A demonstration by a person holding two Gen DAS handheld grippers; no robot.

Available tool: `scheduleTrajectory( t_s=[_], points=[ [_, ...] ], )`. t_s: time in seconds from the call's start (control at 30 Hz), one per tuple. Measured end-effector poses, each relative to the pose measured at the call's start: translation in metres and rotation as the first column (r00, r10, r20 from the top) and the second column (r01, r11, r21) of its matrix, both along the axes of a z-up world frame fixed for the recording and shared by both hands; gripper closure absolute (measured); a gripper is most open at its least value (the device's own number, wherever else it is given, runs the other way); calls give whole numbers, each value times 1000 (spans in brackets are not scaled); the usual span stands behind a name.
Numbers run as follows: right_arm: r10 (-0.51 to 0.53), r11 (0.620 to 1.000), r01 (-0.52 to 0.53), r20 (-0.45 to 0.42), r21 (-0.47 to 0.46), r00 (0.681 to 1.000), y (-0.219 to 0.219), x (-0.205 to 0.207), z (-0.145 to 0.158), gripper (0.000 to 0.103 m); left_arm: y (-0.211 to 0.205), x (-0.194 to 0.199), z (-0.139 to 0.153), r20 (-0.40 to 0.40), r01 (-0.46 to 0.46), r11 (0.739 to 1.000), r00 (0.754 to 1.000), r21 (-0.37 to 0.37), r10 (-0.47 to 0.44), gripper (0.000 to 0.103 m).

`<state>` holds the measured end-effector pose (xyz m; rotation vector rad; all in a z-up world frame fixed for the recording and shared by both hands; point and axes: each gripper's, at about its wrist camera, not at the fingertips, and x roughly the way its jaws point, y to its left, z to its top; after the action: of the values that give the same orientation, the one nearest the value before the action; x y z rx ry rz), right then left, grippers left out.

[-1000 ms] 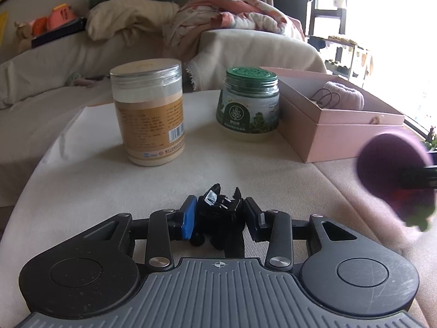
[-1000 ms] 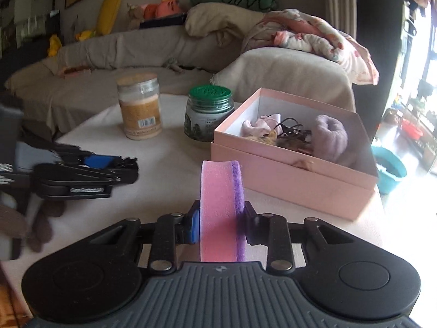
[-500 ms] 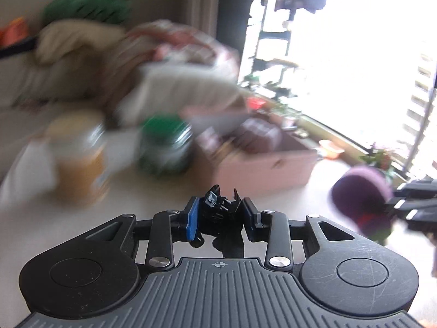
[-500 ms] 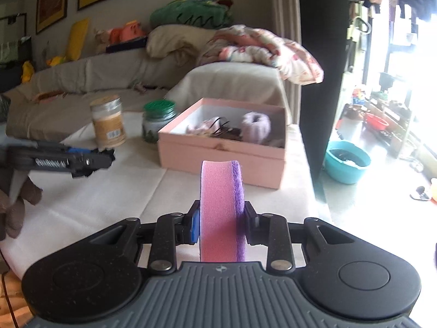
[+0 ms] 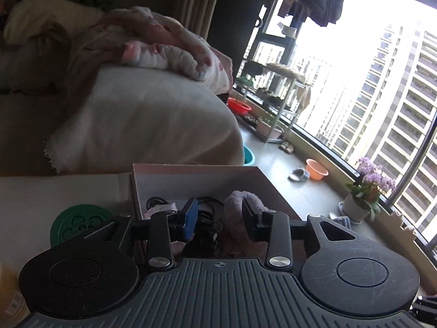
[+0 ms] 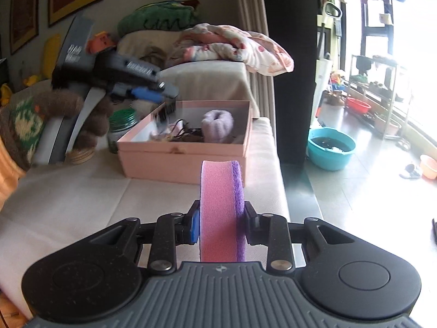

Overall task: Organize soft objects
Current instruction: 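Drop the black clip into the pink box with the left tool while the right tool drops the sponge in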

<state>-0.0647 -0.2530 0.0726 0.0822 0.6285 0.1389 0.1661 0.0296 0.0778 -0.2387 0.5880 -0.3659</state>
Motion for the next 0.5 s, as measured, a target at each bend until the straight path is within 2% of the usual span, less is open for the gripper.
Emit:
scheduleTrajectory(
  t_s=[0.1, 0.2, 0.23, 0.27, 0.3, 0.37, 0.43, 0.5],
  points=[
    [16, 999, -18, 42, 29, 999, 1, 22, 16, 73, 16, -19, 5, 39, -4, 999, 999, -35, 6, 64],
    [45, 995, -55, 107, 86, 993, 7, 62, 39, 73, 19, -38, 10, 55, 5, 1000, 998, -11, -4, 64],
    [49, 989, -68, 137, 135, 989, 9, 82, 48, 73, 18, -45, 9, 54, 13, 1000, 998, 6, -13, 64],
    [51, 980, -81, 163, 183, 985, 8, 98, 54, 70, 16, -53, 9, 46, 20, 999, 999, 28, -21, 64],
    [48, 970, -87, 173, 227, 984, 8, 115, 58, 51, 16, -61, 7, 34, 25, 998, 999, 54, -27, 64],
    [35, 951, -72, 129, 301, 991, 8, 146, 60, 27, 19, -81, 2, 4, 24, 993, 1000, 113, -25, 64],
    [32, 942, -56, 76, 332, 997, 11, 157, 54, 27, 25, -104, -5, -12, 2, 984, 1000, 177, 1, 64],
    [42, 961, -52, 42, 270, 998, 21, 146, 43, 27, 32, -129, -14, -23, -32, 970, 999, 239, 38, 64]
  ],
)
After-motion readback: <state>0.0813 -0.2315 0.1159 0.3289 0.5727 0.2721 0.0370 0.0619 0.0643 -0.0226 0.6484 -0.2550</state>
